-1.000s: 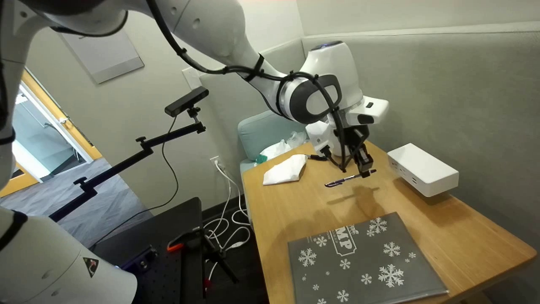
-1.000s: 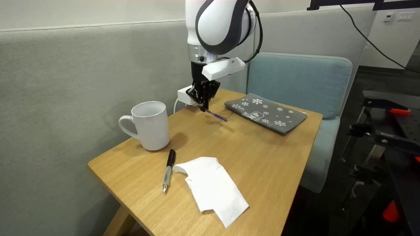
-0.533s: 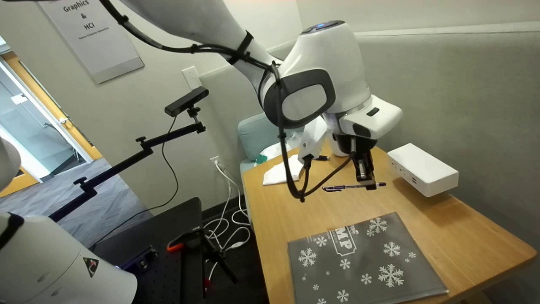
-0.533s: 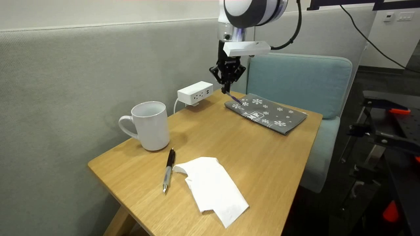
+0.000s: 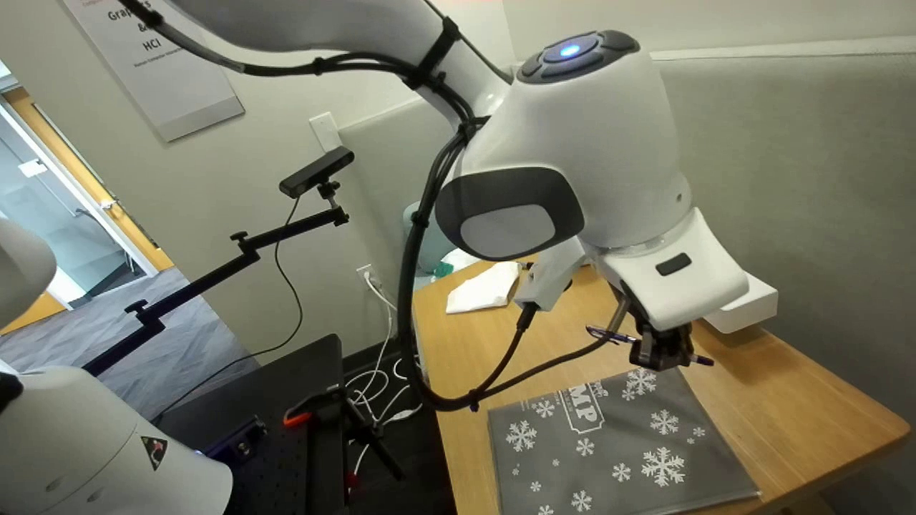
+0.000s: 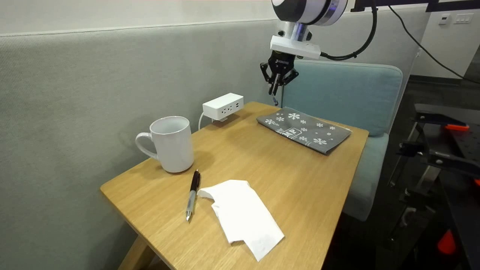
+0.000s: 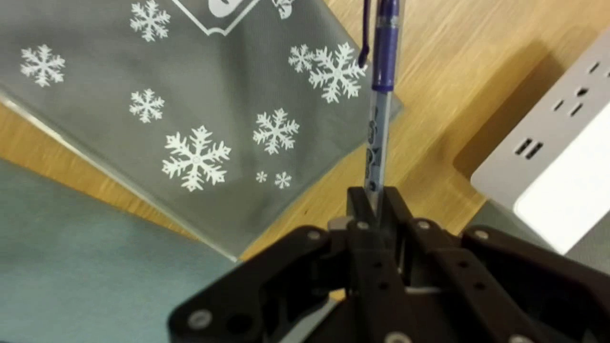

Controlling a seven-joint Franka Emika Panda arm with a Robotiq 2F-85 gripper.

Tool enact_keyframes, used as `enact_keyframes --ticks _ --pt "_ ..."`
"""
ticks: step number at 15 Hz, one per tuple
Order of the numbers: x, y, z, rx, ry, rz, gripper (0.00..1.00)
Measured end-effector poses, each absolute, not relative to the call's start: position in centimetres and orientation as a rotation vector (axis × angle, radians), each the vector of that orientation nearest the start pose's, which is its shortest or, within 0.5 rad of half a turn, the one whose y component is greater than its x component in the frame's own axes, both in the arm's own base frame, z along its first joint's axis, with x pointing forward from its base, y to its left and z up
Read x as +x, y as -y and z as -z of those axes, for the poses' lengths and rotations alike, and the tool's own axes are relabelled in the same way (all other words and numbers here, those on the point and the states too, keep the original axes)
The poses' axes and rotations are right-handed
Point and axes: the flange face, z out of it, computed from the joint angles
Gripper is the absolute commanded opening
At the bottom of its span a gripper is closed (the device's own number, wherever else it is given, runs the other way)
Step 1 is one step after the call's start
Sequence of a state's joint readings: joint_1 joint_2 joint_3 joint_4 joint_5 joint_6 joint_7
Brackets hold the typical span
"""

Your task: Move the blue pen to the right

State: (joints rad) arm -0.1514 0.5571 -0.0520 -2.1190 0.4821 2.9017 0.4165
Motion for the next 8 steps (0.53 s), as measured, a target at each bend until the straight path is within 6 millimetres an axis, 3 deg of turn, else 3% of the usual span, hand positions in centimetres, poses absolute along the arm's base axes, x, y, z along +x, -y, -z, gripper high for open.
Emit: enact_keyframes --ticks 4,5,8 --pt "57.1 18.5 -17.4 -2.347 -1.674 0.362 0.03" --pt "57.3 19.3 -17.6 -2.321 -1.695 0.376 0.11" --pt "58.0 20.1 -17.6 -2.305 -1.705 0.394 0.11"
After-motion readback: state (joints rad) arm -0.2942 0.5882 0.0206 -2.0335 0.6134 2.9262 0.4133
